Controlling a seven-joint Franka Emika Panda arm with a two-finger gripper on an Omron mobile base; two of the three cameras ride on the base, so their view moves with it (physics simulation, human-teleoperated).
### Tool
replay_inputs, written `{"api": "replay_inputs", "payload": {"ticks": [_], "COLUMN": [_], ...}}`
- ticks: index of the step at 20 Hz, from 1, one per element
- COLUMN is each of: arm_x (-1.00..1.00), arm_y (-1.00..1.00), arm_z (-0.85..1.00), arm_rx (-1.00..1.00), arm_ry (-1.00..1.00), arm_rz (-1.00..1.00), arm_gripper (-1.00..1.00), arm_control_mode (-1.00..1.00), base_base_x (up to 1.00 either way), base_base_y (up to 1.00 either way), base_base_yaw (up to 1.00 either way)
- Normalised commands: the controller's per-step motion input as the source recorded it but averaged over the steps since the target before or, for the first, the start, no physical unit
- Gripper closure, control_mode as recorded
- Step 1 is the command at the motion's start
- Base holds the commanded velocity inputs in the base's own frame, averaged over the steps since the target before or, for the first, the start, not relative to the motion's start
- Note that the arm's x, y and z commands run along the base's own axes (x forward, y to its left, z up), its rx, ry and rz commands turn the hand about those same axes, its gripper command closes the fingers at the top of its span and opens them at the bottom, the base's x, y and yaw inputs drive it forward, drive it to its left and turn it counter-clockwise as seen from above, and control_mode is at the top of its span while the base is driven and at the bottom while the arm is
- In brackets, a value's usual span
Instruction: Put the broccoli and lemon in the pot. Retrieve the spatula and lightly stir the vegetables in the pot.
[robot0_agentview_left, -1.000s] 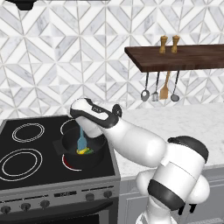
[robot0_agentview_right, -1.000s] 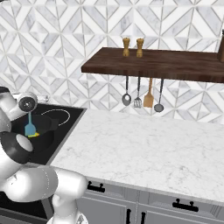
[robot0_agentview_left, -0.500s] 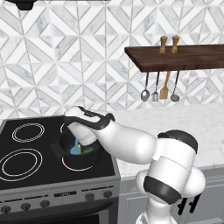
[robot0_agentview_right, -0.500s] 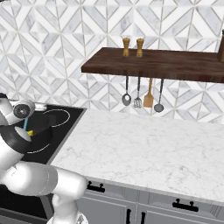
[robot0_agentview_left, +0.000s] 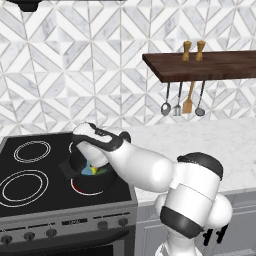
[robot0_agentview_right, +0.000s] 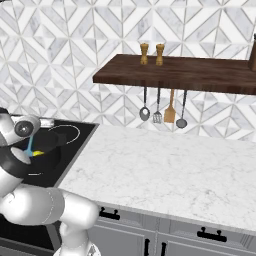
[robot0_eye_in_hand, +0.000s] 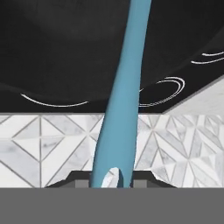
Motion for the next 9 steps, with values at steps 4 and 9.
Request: {"api": "replay_inputs", "payload": {"ticks": [4, 9], "arm_x": [0.0, 0.0], "arm_y": [-0.09, -0.09], "arm_z": [0.23, 0.31], "arm_rx": [0.0, -0.01], "arm_ry": [0.03, 0.0], "arm_rz": [-0.04, 0.0], "arm_gripper": [1.0, 1.0], "arm_control_mode": [-1.0, -1.0], "base_base_x": [0.0, 0.0], "base_base_y": [0.0, 0.0], "base_base_yaw": [0.0, 0.0]}}
